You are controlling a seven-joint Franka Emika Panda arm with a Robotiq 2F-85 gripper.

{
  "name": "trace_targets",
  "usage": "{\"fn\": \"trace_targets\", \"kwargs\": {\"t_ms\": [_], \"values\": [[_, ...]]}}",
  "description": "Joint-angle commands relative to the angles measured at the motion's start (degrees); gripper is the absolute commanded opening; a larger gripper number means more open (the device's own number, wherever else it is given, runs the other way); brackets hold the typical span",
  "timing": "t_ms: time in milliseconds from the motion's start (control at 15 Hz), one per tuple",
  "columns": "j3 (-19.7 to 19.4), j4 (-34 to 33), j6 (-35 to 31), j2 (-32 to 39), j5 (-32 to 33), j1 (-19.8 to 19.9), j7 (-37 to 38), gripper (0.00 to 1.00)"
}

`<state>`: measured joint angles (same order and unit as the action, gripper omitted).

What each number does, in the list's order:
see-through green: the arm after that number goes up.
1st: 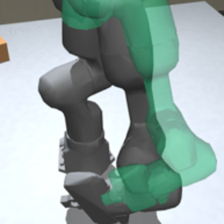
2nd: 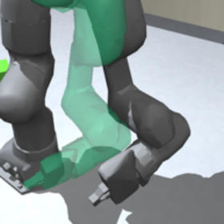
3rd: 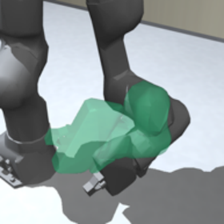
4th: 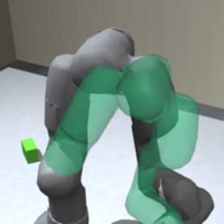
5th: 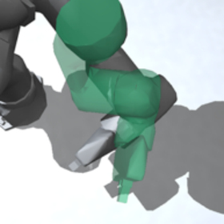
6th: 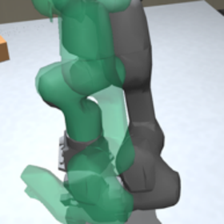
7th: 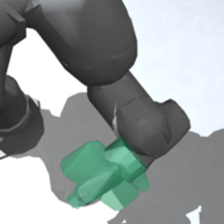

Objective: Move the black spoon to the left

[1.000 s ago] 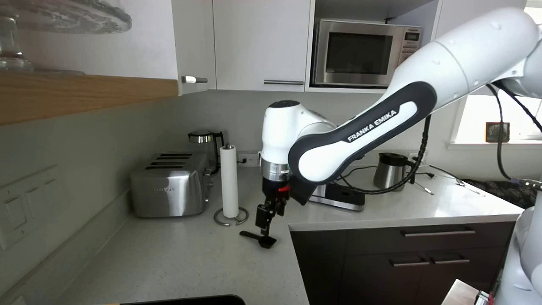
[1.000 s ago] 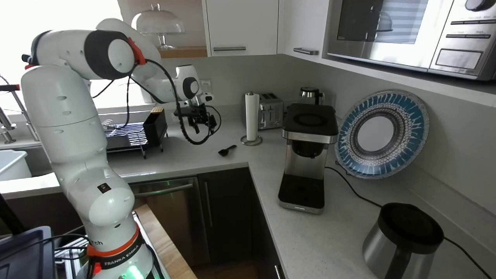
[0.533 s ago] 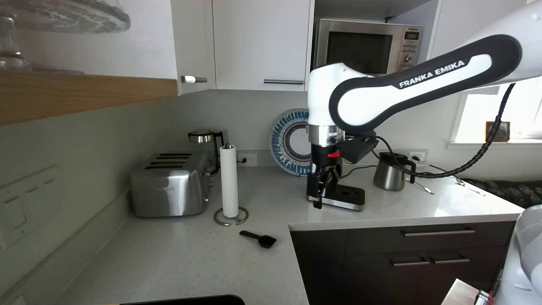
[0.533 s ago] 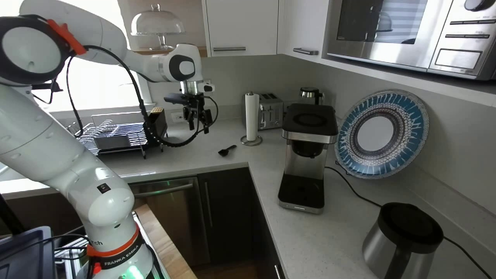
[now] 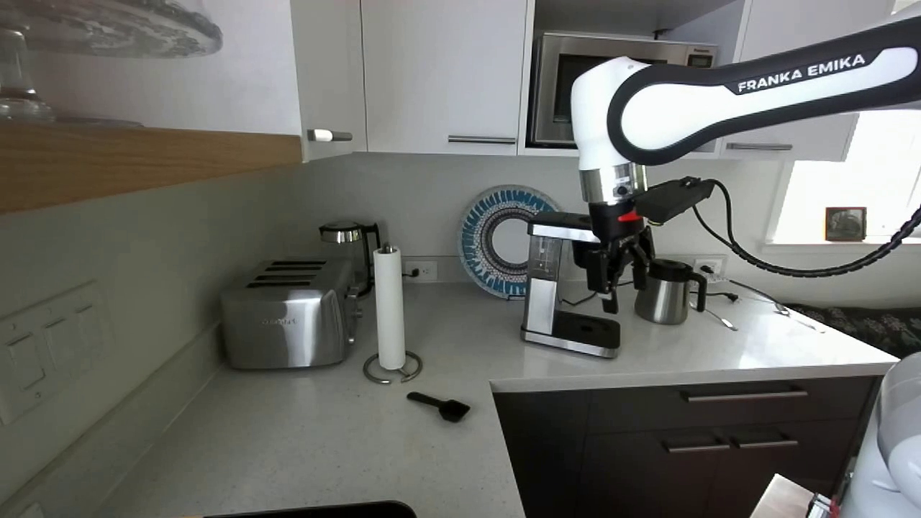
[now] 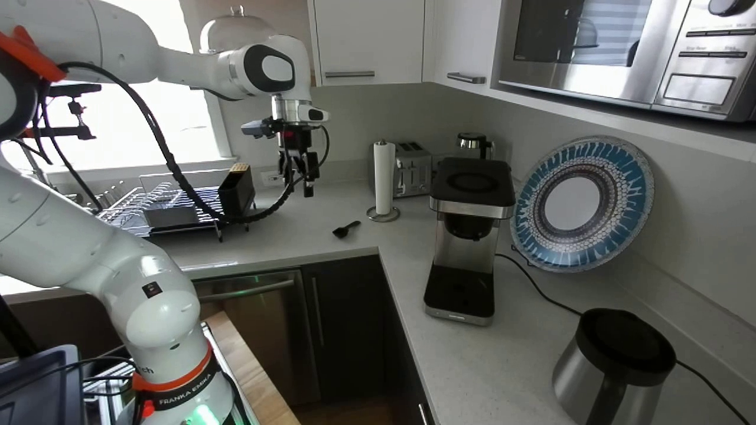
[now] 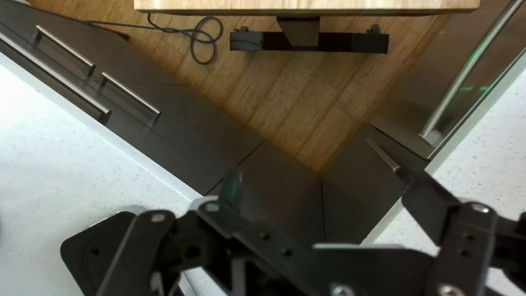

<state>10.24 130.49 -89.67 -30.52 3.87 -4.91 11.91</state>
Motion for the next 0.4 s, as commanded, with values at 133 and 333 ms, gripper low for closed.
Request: {"fn": "trace_targets", "kwargs": {"t_ms": [133,333], "values": [[-0.12,-0.16,0.18,0.27,0.23,-0.11,0.57,1.0],[-0.11,-0.16,0.19,0.27,0.26,-0.1,0.62,1.0]]}}
